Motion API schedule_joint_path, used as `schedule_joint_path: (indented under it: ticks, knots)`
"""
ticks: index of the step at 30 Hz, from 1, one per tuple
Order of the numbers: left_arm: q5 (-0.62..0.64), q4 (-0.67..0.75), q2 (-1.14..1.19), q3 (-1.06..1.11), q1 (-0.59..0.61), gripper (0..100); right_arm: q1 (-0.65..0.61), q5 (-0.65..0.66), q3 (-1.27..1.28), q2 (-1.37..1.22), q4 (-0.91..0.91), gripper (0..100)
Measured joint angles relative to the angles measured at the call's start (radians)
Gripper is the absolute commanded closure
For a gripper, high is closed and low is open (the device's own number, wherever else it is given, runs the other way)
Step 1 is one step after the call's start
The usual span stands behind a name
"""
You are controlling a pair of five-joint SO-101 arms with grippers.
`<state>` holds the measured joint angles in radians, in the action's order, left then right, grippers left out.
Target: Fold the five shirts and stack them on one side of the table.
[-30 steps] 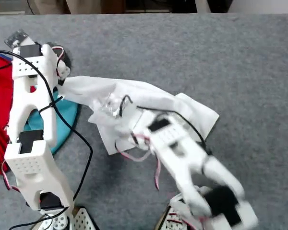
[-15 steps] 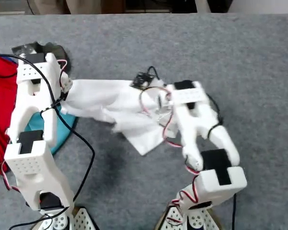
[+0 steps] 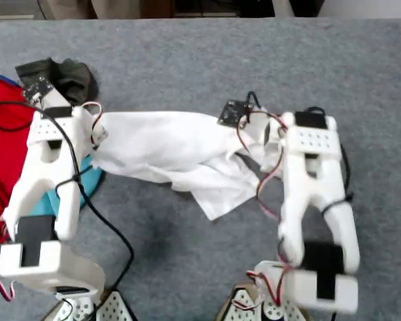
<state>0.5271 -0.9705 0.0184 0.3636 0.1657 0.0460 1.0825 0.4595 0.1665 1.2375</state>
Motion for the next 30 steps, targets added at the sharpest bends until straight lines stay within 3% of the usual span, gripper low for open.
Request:
schedule_joint_path:
  ticks: [5,8,13,18,30]
  knots:
    - [0.000,0.100,-0.018,0.069,0.000,98,-0.081,0.000,0.158,0.239,0.043,97.1]
    - [0.002,0.109,-0.020,0.072,0.000,98,-0.195,-0.002,0.315,0.353,0.023,93.5]
    - [0.002,0.112,-0.020,0.080,0.000,98,-0.391,-0.147,0.497,0.408,-0.084,81.9]
    - [0.000,0.112,-0.021,0.123,0.000,98,-0.542,-0.242,0.569,0.393,-0.169,81.1]
    - [0.000,0.112,-0.023,0.130,0.000,98,-0.589,-0.299,0.597,0.178,-0.331,80.7]
